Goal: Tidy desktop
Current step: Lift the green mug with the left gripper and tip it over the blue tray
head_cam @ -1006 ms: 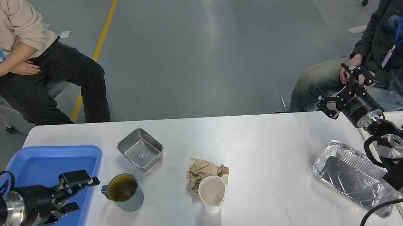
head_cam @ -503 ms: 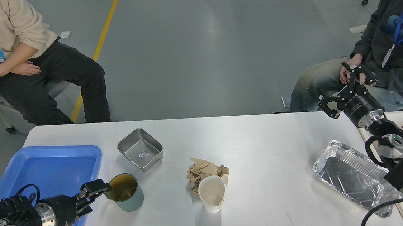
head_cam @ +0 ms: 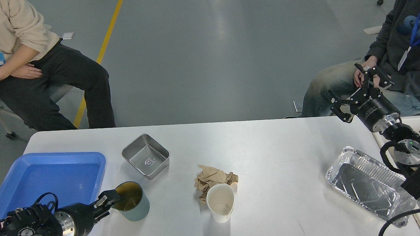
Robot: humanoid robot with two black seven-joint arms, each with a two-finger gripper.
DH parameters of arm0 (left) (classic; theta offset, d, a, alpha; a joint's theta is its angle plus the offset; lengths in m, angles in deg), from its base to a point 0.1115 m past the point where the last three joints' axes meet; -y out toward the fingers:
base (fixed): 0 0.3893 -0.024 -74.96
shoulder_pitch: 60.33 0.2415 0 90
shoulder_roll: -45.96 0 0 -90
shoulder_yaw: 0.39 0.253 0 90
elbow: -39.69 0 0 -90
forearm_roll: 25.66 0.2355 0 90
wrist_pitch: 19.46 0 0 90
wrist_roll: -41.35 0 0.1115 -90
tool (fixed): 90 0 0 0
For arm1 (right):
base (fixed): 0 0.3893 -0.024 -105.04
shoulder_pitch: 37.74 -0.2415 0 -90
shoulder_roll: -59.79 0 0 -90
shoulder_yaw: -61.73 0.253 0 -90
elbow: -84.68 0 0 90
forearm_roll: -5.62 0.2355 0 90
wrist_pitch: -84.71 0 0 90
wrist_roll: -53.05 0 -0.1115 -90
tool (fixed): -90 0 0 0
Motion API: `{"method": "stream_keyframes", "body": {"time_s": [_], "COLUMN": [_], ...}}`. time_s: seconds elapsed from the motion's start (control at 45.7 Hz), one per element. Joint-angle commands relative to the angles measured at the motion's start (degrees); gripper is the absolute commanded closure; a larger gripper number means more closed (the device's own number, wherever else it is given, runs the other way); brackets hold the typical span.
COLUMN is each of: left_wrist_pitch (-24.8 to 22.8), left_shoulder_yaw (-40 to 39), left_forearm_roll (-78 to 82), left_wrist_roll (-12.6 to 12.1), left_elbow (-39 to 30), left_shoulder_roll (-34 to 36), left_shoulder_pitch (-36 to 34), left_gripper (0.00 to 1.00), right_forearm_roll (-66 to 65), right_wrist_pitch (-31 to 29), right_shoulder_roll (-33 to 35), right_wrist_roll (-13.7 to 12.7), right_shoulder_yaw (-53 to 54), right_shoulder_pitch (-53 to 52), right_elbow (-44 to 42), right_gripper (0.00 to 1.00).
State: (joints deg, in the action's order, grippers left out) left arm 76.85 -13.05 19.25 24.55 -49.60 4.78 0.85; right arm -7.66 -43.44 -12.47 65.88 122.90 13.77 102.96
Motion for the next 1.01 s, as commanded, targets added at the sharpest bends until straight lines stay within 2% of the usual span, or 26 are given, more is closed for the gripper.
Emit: {"method": "stream_keyframes", "body": {"time_s": [0.0, 0.087, 0.262, 0.459, 0.744, 0.875, 0.984], "left_wrist_pitch": [0.4, 0.5, 0.7, 0.9, -1.5, -6.7, -14.3], "left_shoulder_yaw": [0.0, -0.2, -0.7, -0.7, -0.7, -1.8, -4.0], "left_forearm_roll": [0.6, 0.6, 0.6, 0.7, 0.7, 0.6, 0.6], "left_wrist_roll": [-0.6, -0.7, -1.1, -1.2, -2.1, -3.8, -5.5], "left_elbow": [0.7, 0.8, 0.8, 0.5, -1.3, -5.2, -9.4], "left_shoulder_roll": [-1.4, -1.7, -1.7, -1.7, 0.7, 6.5, 12.9], "left_shoulder_pitch": [0.6, 1.2, 1.4, 1.4, 1.0, -0.3, -1.2], "left_gripper": [0.46, 0.53, 0.77, 0.98, 1.0, 1.0, 1.0], "right_forearm_roll": [0.0, 0.0, 0.0, 0.0, 0.0, 0.0, 0.0], "right_wrist_pitch": [0.0, 0.0, 0.0, 0.0, 0.0, 0.0, 0.0], "right_shoulder_roll": [0.1, 0.1, 0.1, 0.1, 0.1, 0.1, 0.2], "right_wrist_roll": [0.0, 0.0, 0.1, 0.1, 0.0, 0.0, 0.0], "right_shoulder_yaw": [0.0, 0.0, 0.1, 0.0, 0.0, 0.0, 0.0], "right_shoulder_pitch": [0.1, 0.3, 0.5, 0.5, 0.4, 0.4, 0.3], "right_elbow": [0.0, 0.0, 0.0, 0.1, 0.0, 0.0, 0.1], "right_gripper": [0.0, 0.0, 0.0, 0.0, 0.0, 0.0, 0.0]}}
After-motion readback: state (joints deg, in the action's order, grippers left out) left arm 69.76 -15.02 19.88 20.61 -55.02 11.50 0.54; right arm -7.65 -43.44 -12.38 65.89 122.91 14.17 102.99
